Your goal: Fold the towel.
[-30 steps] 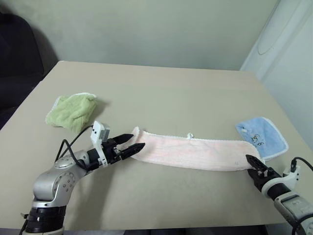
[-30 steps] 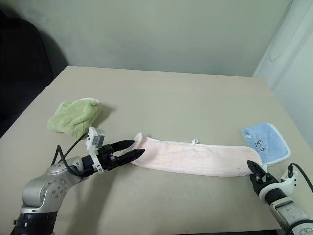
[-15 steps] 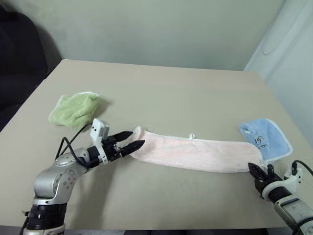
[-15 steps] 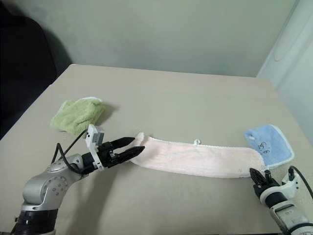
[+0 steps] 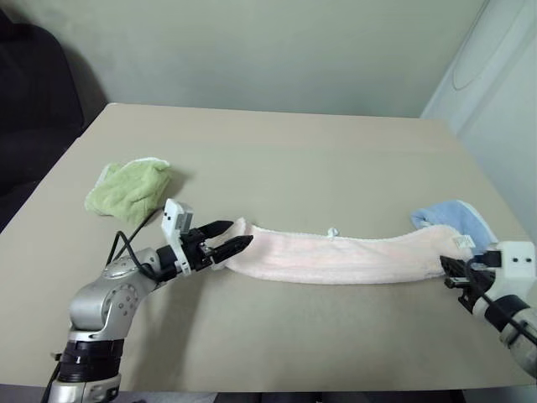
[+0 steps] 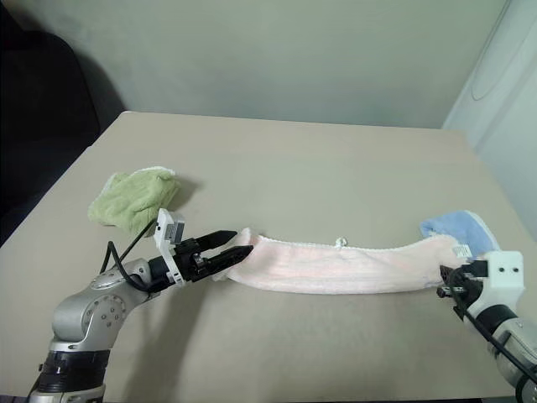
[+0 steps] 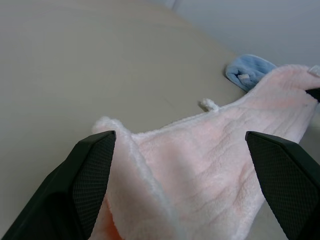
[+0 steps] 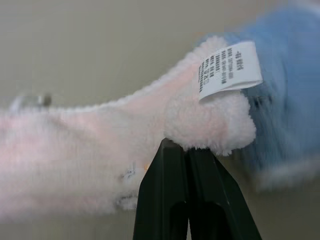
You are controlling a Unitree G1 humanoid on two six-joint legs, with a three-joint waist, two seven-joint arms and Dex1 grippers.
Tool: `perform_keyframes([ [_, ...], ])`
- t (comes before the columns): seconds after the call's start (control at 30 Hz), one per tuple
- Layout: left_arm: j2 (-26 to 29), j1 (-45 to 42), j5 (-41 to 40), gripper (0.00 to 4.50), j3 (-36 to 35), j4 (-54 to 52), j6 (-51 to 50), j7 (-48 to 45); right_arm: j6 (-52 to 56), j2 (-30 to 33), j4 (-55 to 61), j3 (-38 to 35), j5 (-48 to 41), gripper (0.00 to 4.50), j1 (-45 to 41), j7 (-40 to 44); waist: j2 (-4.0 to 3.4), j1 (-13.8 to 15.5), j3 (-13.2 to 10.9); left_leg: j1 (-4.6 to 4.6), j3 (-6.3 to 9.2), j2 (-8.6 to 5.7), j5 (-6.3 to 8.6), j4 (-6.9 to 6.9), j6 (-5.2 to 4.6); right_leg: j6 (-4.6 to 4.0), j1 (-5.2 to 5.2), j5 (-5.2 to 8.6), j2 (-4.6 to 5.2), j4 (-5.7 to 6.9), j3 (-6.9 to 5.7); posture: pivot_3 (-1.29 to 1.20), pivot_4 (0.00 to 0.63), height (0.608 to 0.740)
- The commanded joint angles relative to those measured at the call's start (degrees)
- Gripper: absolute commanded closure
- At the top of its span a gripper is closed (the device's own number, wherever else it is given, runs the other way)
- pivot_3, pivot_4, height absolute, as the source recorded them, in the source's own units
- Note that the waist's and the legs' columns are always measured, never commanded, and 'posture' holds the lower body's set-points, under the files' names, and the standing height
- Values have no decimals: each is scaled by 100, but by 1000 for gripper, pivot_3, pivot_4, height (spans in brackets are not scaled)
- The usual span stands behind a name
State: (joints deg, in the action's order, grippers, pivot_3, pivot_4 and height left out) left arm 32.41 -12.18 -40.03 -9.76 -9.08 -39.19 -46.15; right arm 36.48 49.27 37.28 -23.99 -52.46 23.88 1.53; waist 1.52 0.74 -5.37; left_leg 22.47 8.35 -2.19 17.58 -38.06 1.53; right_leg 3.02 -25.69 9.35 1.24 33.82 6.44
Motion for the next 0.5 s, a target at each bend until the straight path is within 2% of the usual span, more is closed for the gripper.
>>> perform_keyframes([
  [0.03,-45,-88,41,0,20,-73,159,-48,-150,587,254,297,979,4479,-208,753,0,-2,0,0,-1,0,0,0,0,0,0,0,0,-1,0,0,150,740],
  [0.17,-87,-118,54,0,9,-53,181,-51,-220,1206,386,856,1730,4479,-534,1588,-2,1,-2,-6,-3,0,-11,-1,0,0,5,0,-1,3,-2,0,150,740],
  [0.27,-139,-171,102,0,51,-1,215,-44,-297,1566,471,1627,2096,4479,-1169,2303,-1,0,-4,-19,-5,0,-15,-1,-1,1,14,0,-2,2,-2,0,150,740],
  [0.37,-193,-238,141,0,70,62,245,-36,-328,1639,458,2337,2385,4479,-1817,2890,7,3,-10,-42,-2,0,-22,-1,-2,4,24,2,-5,-1,-3,0,150,740],
  [0.5,-245,-271,168,0,70,104,293,-31,-316,1434,301,3197,2790,4479,-2610,3453,15,12,-21,-46,-1,0,-36,-2,-9,4,32,2,-5,-3,-3,0,150,740],
])
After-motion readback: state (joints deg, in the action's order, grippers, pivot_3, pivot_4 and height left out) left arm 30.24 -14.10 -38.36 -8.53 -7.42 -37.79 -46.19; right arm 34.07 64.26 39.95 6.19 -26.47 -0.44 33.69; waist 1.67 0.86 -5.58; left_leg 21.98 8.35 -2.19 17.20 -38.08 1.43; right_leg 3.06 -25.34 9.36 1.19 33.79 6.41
